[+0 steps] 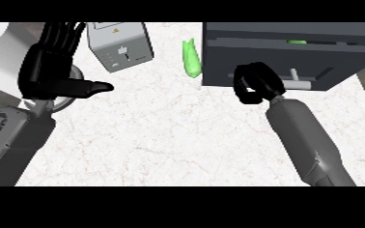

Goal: Pick up the cup, place it into the drawer and close the drawer

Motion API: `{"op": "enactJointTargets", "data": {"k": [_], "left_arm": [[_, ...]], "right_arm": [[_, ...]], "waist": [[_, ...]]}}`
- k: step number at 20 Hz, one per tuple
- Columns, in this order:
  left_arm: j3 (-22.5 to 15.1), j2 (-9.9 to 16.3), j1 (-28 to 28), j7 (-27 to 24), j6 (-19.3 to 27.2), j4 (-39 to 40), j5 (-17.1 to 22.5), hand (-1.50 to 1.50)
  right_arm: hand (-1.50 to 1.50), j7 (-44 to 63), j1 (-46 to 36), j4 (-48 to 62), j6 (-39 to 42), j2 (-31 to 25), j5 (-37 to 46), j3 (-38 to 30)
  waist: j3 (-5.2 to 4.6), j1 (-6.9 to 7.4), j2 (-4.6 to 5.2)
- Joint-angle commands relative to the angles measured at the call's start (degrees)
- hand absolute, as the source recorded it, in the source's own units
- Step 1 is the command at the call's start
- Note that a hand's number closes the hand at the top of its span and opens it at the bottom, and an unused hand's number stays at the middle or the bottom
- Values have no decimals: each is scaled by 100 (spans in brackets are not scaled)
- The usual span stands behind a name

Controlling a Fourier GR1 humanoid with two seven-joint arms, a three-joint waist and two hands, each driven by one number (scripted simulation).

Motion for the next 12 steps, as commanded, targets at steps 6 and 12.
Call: {"op": "enactJointTargets", "data": {"k": [6,12], "left_arm": [[267,129,376,-191,-575,18,50,-150],[190,-21,378,-134,-628,-118,82,-150]], "right_arm": [[150,-454,-1513,2350,-173,-232,-144,-741],[150,-607,-1738,2764,190,-602,-282,-910]], "waist": [[19,183,129],[25,325,211]]}}
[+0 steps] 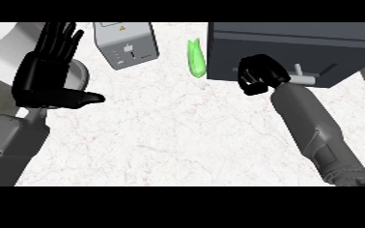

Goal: Pick up the cup, place it into the drawer and close the drawer

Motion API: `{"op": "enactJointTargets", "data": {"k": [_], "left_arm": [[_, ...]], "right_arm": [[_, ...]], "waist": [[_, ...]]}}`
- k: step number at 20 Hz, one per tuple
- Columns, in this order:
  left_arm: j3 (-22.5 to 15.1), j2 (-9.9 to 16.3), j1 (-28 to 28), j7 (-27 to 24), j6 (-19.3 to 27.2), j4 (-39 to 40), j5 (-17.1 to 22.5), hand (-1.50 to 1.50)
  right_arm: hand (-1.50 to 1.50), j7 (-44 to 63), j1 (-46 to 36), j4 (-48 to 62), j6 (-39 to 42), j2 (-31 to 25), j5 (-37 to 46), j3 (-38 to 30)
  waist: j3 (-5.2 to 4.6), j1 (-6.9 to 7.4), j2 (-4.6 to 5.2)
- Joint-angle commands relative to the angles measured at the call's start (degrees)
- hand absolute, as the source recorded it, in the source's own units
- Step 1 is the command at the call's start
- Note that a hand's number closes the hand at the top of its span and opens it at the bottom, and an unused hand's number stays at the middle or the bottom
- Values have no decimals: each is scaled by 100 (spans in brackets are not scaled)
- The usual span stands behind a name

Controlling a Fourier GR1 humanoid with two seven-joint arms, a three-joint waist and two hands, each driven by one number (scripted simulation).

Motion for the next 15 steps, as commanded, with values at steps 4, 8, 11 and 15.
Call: {"op": "enactJointTargets", "data": {"k": [4,8,11,15], "left_arm": [[7,-68,29,-132,-207,74,-33,-150],[-89,-171,75,-102,-343,75,9,-150],[-193,-298,136,-154,-208,25,-105,-150],[-185,-321,100,-196,-307,184,-127,-150]], "right_arm": [[150,37,-641,585,128,-665,-187,-442],[150,-90,-656,595,82,-642,-352,-603],[150,-170,-647,591,8,-727,-418,-692],[150,-363,-588,657,-26,-682,-445,-713]], "waist": [[38,149,228],[41,214,261],[44,244,248],[41,191,273]]}}
